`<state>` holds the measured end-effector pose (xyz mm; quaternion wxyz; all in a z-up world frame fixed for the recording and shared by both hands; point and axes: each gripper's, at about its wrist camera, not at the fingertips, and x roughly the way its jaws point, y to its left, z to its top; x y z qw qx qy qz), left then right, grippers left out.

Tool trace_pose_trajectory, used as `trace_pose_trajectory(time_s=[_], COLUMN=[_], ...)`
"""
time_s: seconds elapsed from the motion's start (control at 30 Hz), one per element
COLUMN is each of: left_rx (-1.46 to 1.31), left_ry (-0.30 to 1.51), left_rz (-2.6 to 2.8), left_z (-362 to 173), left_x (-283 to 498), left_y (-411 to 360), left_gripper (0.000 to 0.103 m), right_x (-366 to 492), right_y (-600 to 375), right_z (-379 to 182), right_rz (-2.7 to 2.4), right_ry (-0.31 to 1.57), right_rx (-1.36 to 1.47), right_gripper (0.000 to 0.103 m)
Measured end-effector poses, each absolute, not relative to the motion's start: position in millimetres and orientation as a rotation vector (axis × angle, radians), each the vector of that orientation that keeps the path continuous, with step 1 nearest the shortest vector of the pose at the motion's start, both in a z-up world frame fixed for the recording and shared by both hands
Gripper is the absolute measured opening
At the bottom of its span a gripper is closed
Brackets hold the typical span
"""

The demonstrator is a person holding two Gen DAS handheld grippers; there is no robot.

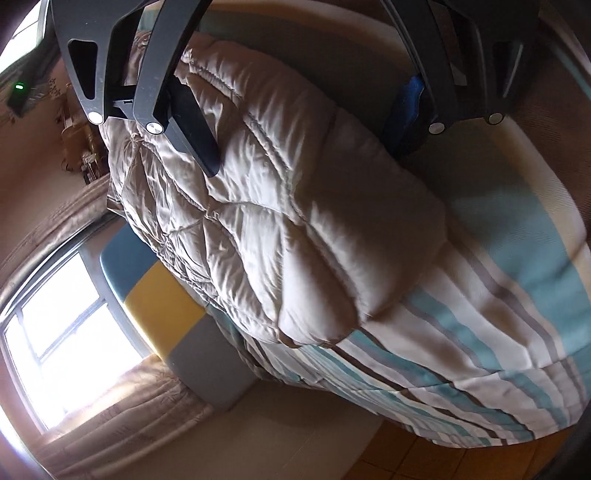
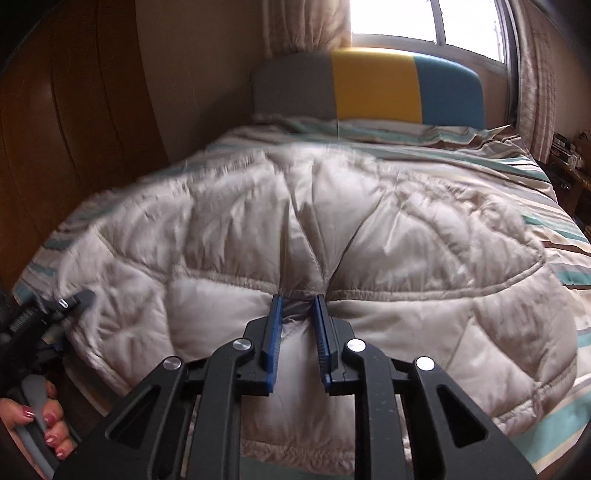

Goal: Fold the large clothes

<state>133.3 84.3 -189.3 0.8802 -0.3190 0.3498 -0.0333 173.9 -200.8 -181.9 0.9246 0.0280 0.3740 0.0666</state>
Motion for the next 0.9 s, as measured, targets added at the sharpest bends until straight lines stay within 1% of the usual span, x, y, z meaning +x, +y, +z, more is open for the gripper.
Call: trace_pose_trajectory(time_s=[0.17,0.3,0.33,0.37,0.43,0.47,0.5,0.57,0.63,0.67,0.73,0.9], left_rx=[-0.666,-0.748,-0.777,-0.815,-0.866,-0.873,-0.872,-0.873,-0.857,-0.834,-0.786,-0.626], left_ry=[0.698,0.656,0.644,0.639,0.644,0.641,0.639,0.63,0.609,0.592,0.539,0.421], left_rz=[-0.086,-0.036,-0.024,-0.001,0.029,0.032,0.024,0.011,0.008,0.006,-0.018,-0.111], left_z=[-193,-194,-195,-197,-202,-203,-202,-201,-193,-186,-168,-124], left_x=[141,149,150,152,157,158,158,155,151,148,142,130], left_y=[77,82,85,89,96,97,96,97,95,91,84,54], left_gripper=[0.084,0.083,0.079,0.071,0.064,0.057,0.054,0.041,0.034,0.031,0.029,0.029], right_x=[184,184,183,184,185,185,182,179,177,177,178,179], right_y=[-194,-193,-194,-192,-191,-191,-192,-191,-191,-191,-191,-190], right_z=[-198,-201,-202,-202,-202,-202,-202,-202,-202,-202,-203,-204], right_rz=[0.13,0.125,0.125,0.125,0.123,0.121,0.12,0.118,0.113,0.112,0.11,0.104], right_ry=[0.797,0.79,0.789,0.789,0.787,0.785,0.784,0.782,0.78,0.78,0.782,0.786], right_rx=[0.018,0.012,0.013,0.014,0.012,0.01,0.01,0.014,0.012,0.01,0.01,0.021], right_gripper=[0.017,0.017,0.017,0.017,0.017,0.017,0.017,0.017,0.017,0.017,0.017,0.017])
